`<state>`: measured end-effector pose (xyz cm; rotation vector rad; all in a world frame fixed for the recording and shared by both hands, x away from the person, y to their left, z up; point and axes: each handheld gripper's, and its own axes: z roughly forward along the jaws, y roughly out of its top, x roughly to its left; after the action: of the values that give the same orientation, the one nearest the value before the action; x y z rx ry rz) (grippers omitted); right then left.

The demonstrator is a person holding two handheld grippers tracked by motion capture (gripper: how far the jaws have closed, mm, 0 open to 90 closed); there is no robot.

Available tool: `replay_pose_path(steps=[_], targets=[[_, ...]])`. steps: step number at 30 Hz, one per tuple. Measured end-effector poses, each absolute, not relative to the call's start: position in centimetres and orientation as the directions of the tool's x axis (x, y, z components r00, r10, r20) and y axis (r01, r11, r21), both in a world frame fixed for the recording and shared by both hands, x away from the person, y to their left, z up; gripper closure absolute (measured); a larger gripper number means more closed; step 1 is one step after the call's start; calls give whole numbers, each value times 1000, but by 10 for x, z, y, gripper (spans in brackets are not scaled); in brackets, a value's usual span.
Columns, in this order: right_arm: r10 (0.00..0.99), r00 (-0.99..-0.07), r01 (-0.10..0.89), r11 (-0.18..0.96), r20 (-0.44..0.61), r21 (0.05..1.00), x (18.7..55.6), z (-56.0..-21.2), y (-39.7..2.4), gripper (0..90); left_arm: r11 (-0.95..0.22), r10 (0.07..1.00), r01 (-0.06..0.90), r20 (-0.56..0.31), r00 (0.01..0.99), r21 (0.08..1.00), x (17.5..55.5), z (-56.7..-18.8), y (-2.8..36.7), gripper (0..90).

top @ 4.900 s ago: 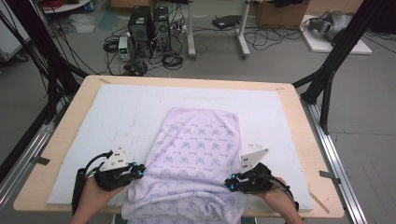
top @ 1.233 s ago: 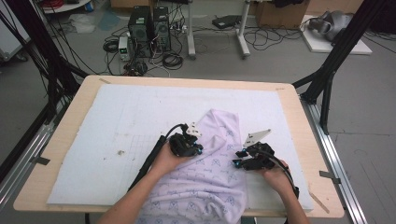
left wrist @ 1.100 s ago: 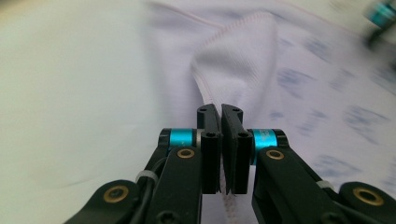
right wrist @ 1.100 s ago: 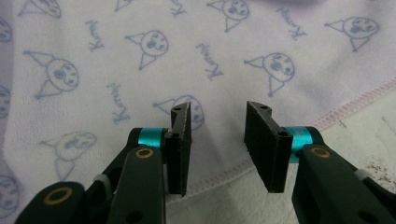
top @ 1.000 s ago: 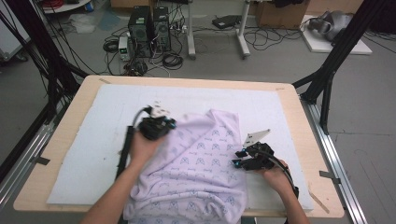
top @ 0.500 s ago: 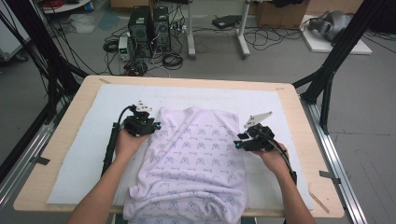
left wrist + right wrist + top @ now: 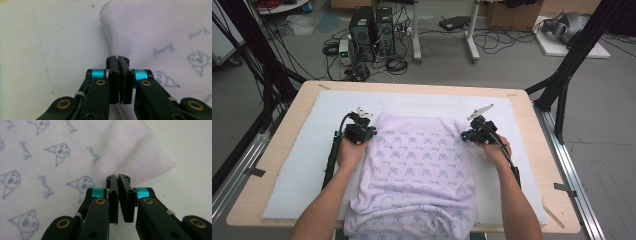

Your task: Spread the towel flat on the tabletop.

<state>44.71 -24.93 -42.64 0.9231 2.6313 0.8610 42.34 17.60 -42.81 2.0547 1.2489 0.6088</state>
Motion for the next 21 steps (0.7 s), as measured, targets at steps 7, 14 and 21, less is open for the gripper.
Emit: replay_pose_path(steps=[7, 14, 21], targets=[[675, -728, 467, 618, -121, 633, 468, -365, -245, 874, -313, 909, 514, 96, 405, 799, 448, -377, 178, 874], [725, -666, 410, 554, -177, 725, 483, -313, -245, 686, -246, 942, 501, 83, 324, 830, 464, -350, 195, 607], [675, -732, 469, 598, -93, 650, 463, -361, -237, 590, -254, 922, 583, 11, 387, 772, 433, -395, 217, 534]])
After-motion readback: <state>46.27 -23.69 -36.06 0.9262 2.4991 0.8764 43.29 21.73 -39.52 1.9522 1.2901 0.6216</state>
